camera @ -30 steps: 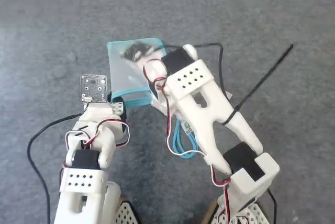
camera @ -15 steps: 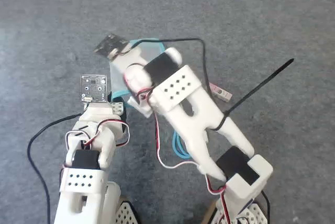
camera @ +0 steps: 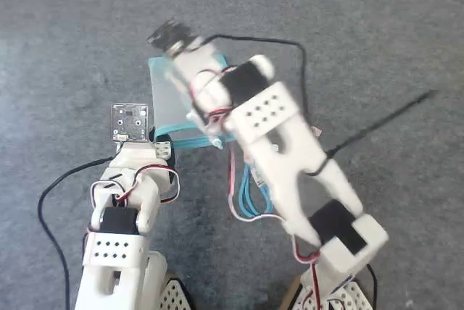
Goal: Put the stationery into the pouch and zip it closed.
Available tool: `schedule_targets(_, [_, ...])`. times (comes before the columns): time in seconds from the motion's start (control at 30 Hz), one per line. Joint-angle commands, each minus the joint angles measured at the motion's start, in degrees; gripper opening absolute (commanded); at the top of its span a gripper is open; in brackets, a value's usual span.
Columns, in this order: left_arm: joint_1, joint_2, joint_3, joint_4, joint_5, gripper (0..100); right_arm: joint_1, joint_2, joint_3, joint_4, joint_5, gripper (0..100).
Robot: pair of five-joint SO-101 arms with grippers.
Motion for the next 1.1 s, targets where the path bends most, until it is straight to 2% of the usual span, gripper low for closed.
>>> schedule_targets(0.0, [0.6,0.0,-0.7,-1.8,-1.0,1,3.9,-11.7,-3.0,4.1,-1.4,21.7])
schedule_targets(0.1, [0.6,0.0,-0.7,-1.8,-1.0,1,5.8,-17.4,-2.0,9.4,-1.6,21.7])
schedule_targets(0.3, [0.2,-0.1,-0.7,-1.7,-1.0,1,9.6,-23.6,21.4,6.6,-1.1,21.6])
schedule_targets(0.5, [0.2,-0.1,-0.7,-1.6,-2.6,1,16.0,-29.0,47.3,-9.4,-1.6,21.6])
schedule_targets(0.63, [0.5,-0.1,-0.7,-1.7,-2.7,1,17.0,-30.5,60.2,-21.1,-3.1,21.6])
schedule_targets(0.77, [0.5,-0.1,-0.2,-1.8,-2.8,1,16.9,-30.4,66.1,-29.1,-4.8,21.6])
schedule_targets(0.93, [0.5,-0.1,-0.2,-1.8,-2.8,1,17.0,-30.4,70.7,-33.3,-5.5,21.6])
schedule_targets(1.07, [0.5,-0.1,-0.2,-1.8,-2.8,1,16.9,-30.4,75.1,-36.5,-9.7,21.6])
